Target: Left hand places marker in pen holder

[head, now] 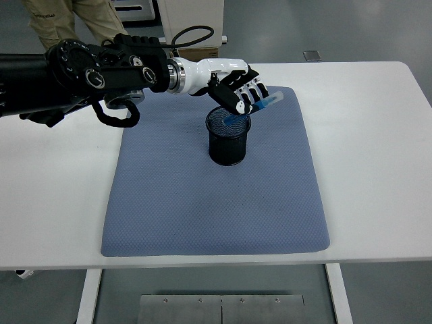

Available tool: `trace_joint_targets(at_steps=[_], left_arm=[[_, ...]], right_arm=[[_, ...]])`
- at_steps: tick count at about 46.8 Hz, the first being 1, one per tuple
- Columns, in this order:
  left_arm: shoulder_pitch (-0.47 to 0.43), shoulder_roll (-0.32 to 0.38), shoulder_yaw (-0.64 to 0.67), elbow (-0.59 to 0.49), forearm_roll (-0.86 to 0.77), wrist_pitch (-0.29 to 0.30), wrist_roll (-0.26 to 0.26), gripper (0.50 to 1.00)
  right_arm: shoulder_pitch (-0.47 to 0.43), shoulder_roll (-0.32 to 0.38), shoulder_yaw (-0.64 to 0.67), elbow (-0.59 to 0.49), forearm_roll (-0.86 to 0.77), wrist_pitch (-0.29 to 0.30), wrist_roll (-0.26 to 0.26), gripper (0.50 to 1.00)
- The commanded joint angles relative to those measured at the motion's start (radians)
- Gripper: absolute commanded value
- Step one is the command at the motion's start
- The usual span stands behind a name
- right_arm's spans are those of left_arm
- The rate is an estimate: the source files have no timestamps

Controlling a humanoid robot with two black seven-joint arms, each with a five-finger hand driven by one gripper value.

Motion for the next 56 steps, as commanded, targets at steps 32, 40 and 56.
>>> trace_joint_targets(at_steps=[32, 40, 56], left_arm=[[-0.004, 0.055, -0.002, 0.021, -0.034, 0.106, 0.002, 1.000], [0.058, 0.060, -0.003, 0.098, -0.031, 0.186, 0.015, 1.000], [0.135, 0.096, -0.032, 0.225, -0.012, 0.213, 0.018, 1.000]], right_arm=[[0.000, 0.000, 0.000, 0.000, 0.000, 0.000, 0.000, 1.000], [0.000, 0.000, 0.000, 0.000, 0.000, 0.000, 0.000, 1.000], [0.000, 0.000, 0.000, 0.000, 0.000, 0.000, 0.000, 1.000]])
